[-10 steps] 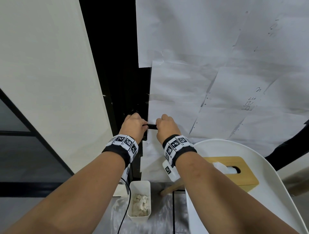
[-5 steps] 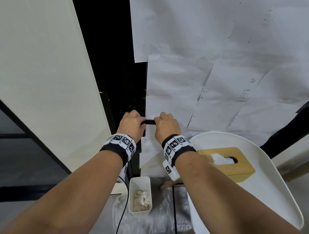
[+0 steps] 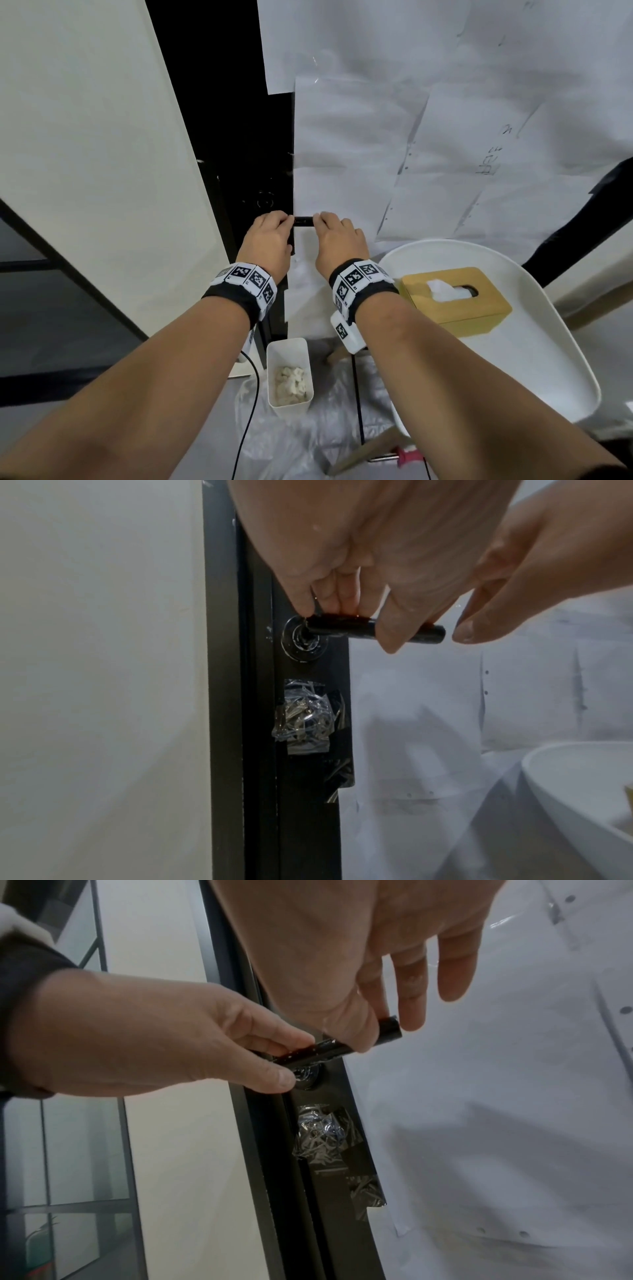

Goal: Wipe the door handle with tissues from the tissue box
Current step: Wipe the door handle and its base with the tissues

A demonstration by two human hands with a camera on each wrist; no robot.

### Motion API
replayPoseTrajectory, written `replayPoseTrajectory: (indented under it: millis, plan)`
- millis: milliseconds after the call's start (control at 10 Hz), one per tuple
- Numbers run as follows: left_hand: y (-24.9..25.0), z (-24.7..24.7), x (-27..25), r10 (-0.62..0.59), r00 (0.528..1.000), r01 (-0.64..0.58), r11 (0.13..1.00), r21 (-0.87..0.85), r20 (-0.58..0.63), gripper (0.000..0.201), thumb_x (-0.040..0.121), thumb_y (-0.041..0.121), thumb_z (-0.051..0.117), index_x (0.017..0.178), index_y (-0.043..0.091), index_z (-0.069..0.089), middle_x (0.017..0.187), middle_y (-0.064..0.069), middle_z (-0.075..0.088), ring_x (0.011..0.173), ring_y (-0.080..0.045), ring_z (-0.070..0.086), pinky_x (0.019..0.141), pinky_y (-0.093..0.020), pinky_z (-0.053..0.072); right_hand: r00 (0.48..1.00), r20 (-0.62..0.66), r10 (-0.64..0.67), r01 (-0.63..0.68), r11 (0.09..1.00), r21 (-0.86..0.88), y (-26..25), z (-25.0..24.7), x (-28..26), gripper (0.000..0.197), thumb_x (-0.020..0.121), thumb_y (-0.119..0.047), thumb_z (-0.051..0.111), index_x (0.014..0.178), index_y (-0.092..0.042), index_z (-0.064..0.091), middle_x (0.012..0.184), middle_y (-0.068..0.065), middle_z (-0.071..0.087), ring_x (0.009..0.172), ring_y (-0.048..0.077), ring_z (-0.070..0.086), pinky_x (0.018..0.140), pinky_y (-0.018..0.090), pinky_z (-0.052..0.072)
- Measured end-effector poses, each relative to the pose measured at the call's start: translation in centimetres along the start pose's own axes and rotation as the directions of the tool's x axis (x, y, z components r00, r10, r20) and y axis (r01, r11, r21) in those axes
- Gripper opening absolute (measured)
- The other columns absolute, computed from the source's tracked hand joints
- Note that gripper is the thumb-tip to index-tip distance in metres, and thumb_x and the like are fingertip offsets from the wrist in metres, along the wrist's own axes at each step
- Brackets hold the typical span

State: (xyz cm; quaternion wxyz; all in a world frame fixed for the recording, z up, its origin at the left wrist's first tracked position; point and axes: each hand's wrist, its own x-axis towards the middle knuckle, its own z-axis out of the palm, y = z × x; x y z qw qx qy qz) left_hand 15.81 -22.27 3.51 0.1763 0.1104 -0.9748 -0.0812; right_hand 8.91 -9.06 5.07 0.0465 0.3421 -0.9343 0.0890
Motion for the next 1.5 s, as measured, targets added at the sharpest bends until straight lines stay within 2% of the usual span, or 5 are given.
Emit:
replayPoseTrajectory:
  millis: [600, 1100, 1200, 1300, 1500]
  plan:
    - [3.6, -1.9, 0.4, -0.239, 0.946, 0.210, 0.967, 0.147, 0.218, 0.076, 0.083, 0.012, 0.063, 0.149, 0.010, 0.025, 0.151, -0.003, 0.026, 0.138, -0.023, 0.029, 0.116, -0.035, 0.025, 0.994, 0.077, -0.078, 0.078, 0.997, -0.006, 1.1, -0.3, 0.5, 0.064, 0.082, -0.010, 0.051, 0.142, -0.014, 0.030, 0.138, 0.003, 0.039, 0.117, 0.028, 0.043, 0.095, 0.040, 0.039]
    - [3.8, -2.6, 1.1, -0.246, 0.907, 0.163, 0.954, 0.253, 0.341, 0.082, 0.082, 0.022, 0.066, 0.149, 0.010, 0.020, 0.158, -0.006, 0.015, 0.144, -0.024, 0.019, 0.117, -0.040, 0.024, 0.975, 0.217, -0.046, 0.063, 0.996, -0.070, 0.6, -2.8, -0.1, 0.070, 0.081, -0.016, 0.054, 0.145, -0.016, 0.024, 0.148, -0.001, 0.028, 0.122, 0.029, 0.039, 0.096, 0.041, 0.037]
    - [3.9, -3.2, 1.4, -0.241, 0.894, 0.147, 0.954, 0.261, 0.378, 0.077, 0.086, 0.027, 0.063, 0.149, 0.012, 0.022, 0.156, -0.005, 0.020, 0.144, -0.025, 0.019, 0.116, -0.042, 0.025, 0.969, 0.243, -0.054, 0.073, 0.995, -0.073, 0.8, -3.4, -0.1, 0.068, 0.080, -0.015, 0.055, 0.143, -0.016, 0.028, 0.146, 0.000, 0.032, 0.124, 0.029, 0.039, 0.097, 0.042, 0.037]
    - [4.2, -4.5, 1.8, -0.244, 0.888, 0.144, 0.952, 0.270, 0.390, 0.072, 0.087, 0.028, 0.061, 0.148, 0.013, 0.025, 0.153, -0.003, 0.027, 0.143, -0.024, 0.022, 0.115, -0.043, 0.026, 0.973, 0.230, -0.034, 0.050, 0.996, -0.067, 1.0, -4.8, -0.2, 0.057, 0.080, -0.014, 0.053, 0.134, -0.017, 0.037, 0.134, 0.003, 0.046, 0.120, 0.029, 0.044, 0.095, 0.041, 0.038]
    - [4.8, -8.5, 2.9, -0.234, 0.919, 0.144, 0.949, 0.281, 0.317, 0.065, 0.090, 0.030, 0.057, 0.146, 0.014, 0.028, 0.153, -0.003, 0.029, 0.143, -0.025, 0.021, 0.115, -0.044, 0.025, 0.994, 0.089, -0.056, 0.066, 0.991, -0.112, 1.8, -9.1, 0.7, 0.042, 0.082, -0.015, 0.050, 0.124, -0.016, 0.044, 0.120, 0.007, 0.055, 0.114, 0.029, 0.046, 0.092, 0.041, 0.038]
